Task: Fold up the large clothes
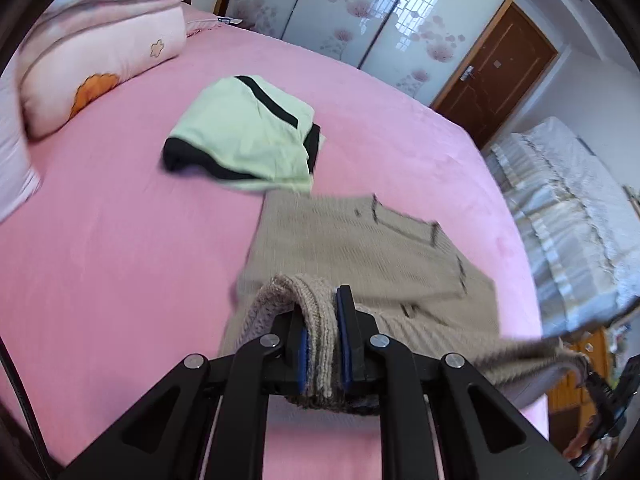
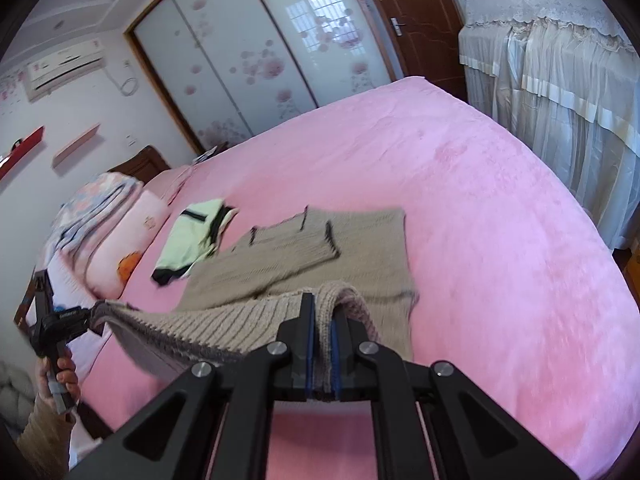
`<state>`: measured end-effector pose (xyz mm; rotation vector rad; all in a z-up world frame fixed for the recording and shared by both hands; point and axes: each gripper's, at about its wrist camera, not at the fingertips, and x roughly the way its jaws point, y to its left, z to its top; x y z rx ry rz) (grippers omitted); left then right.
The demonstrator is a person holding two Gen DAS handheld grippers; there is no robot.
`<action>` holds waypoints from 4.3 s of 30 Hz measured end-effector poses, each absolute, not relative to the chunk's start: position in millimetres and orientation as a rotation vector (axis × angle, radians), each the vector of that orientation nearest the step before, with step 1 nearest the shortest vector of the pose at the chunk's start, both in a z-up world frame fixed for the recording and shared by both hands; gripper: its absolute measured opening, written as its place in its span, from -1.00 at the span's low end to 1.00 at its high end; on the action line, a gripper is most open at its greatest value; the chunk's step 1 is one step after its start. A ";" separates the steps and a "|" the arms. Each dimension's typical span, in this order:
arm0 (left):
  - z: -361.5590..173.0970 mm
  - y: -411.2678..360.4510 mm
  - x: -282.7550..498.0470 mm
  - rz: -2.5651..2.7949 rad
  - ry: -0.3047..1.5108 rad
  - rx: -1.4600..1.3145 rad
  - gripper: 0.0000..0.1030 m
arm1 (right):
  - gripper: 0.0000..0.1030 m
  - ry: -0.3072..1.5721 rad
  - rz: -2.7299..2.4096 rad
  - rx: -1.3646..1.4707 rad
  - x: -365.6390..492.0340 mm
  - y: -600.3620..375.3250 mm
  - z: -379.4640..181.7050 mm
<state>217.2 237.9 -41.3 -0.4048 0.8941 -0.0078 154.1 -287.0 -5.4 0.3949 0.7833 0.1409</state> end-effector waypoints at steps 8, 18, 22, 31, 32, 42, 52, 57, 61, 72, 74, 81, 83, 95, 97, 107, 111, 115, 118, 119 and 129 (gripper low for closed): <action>-122.3 219.5 362.2 0.097 0.993 -0.311 -0.56 | -0.87 0.905 0.014 0.329 314.2 -274.3 -89.8; -161.2 232.4 392.8 0.016 1.074 -0.358 -0.47 | -0.59 0.990 0.065 0.546 326.3 -309.9 -140.4; -146.3 237.6 386.1 -0.040 1.021 -0.383 -0.46 | -0.09 0.908 0.036 0.558 321.2 -323.7 -123.0; -109.5 235.9 367.9 -0.015 0.849 -0.270 0.54 | -0.03 0.931 0.045 0.291 332.3 -287.2 -125.0; -110.0 235.0 369.6 -0.022 0.859 -0.247 0.54 | -0.03 0.935 0.046 0.263 335.4 -283.5 -127.0; -161.8 228.4 393.2 -0.088 0.988 0.001 0.54 | -0.04 1.013 0.035 0.159 376.4 -271.1 -159.6; -200.2 207.1 426.7 -0.040 1.070 0.084 -0.62 | -0.53 1.029 0.057 0.145 386.4 -252.4 -181.9; -186.9 177.9 398.6 0.046 0.952 0.206 -0.86 | -0.81 0.952 -0.014 0.060 364.5 -240.0 -168.5; -151.2 174.4 373.2 0.115 0.843 0.217 -0.87 | -0.81 0.868 -0.032 0.052 339.1 -238.6 -138.0; -62.7 179.2 390.7 0.221 0.714 0.169 -0.87 | -0.82 0.663 -0.091 0.076 347.2 -249.8 -48.9; -65.5 175.7 407.3 0.249 0.707 0.176 -0.87 | -0.82 0.655 -0.110 0.061 366.0 -247.8 -51.5; -144.5 176.1 467.2 0.313 0.820 0.117 -0.87 | -0.82 0.841 -0.209 0.072 429.5 -261.6 -143.2; -176.1 173.3 474.1 0.330 0.846 0.149 -0.86 | -0.82 0.901 -0.228 0.074 438.4 -264.4 -173.4; -152.0 186.5 459.6 0.212 0.853 0.013 -0.22 | -0.35 0.905 -0.252 0.081 418.3 -263.3 -135.5; -125.4 190.0 447.5 0.206 0.805 -0.017 -0.03 | -0.35 0.839 -0.201 0.103 406.5 -249.8 -108.1; -118.5 125.5 434.6 0.099 0.832 -0.121 0.05 | -0.35 0.786 0.139 0.190 404.9 -97.0 -85.8; -167.1 102.7 451.4 0.144 0.912 -0.058 0.05 | -0.35 0.882 0.147 0.218 419.0 -81.3 -140.1; -203.6 108.0 463.1 0.209 0.953 0.011 0.13 | -0.51 0.947 0.043 0.189 432.3 -125.7 -181.9; -209.7 127.3 468.6 0.267 0.925 0.057 0.13 | -1.00 0.956 0.023 0.232 433.5 -177.1 -186.4; -210.9 136.1 469.6 0.296 0.916 0.073 0.13 | -1.00 0.944 -0.015 0.215 431.7 -191.1 -183.5; -202.7 144.8 459.1 0.253 0.930 0.091 0.21 | -0.92 0.958 -0.186 0.286 397.6 -290.8 -167.2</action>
